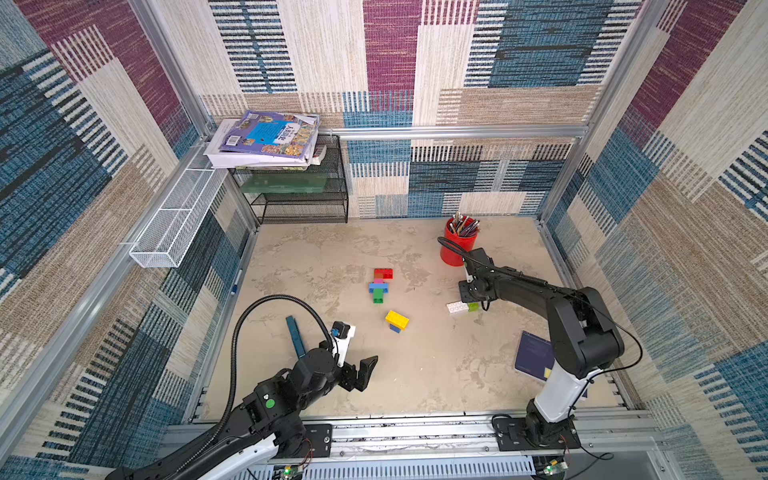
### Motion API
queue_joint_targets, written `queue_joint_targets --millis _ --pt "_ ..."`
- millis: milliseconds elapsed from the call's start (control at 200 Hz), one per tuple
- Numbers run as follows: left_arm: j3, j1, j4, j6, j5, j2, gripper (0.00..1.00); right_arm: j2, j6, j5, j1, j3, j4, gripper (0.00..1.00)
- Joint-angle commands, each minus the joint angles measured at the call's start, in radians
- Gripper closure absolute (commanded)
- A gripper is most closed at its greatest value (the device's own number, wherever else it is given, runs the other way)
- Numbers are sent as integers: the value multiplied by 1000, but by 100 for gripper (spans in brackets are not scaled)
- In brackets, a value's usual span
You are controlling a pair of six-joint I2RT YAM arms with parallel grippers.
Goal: Assemble the letter f with lego
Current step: Pick up the lego brick from the center of the board, then assemble the lego brick with the lego brick.
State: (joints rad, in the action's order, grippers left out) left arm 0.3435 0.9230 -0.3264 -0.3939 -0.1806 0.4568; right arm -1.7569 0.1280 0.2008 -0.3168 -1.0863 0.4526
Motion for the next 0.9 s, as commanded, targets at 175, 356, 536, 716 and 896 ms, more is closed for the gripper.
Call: queue_joint_targets --millis 175,356,536,716,896 --pt "-3 0 25 -16 -7 -2 1 49 -36 -37 -62 -43 19 70" --pt "-1 0 18 -20 -7 -3 1 55 -86 -82 -141 -96 64 71" --pt "1 -1 19 -19 -7 -4 1 57 -165 -163 -233 -148 112 70" --pt "1 -1 17 -22 -5 -8 1 71 -261 -197 -336 -155 130 70" --pt "1 -1 17 -23 -5 -12 1 51 -285 -193 -412 -193 155 71"
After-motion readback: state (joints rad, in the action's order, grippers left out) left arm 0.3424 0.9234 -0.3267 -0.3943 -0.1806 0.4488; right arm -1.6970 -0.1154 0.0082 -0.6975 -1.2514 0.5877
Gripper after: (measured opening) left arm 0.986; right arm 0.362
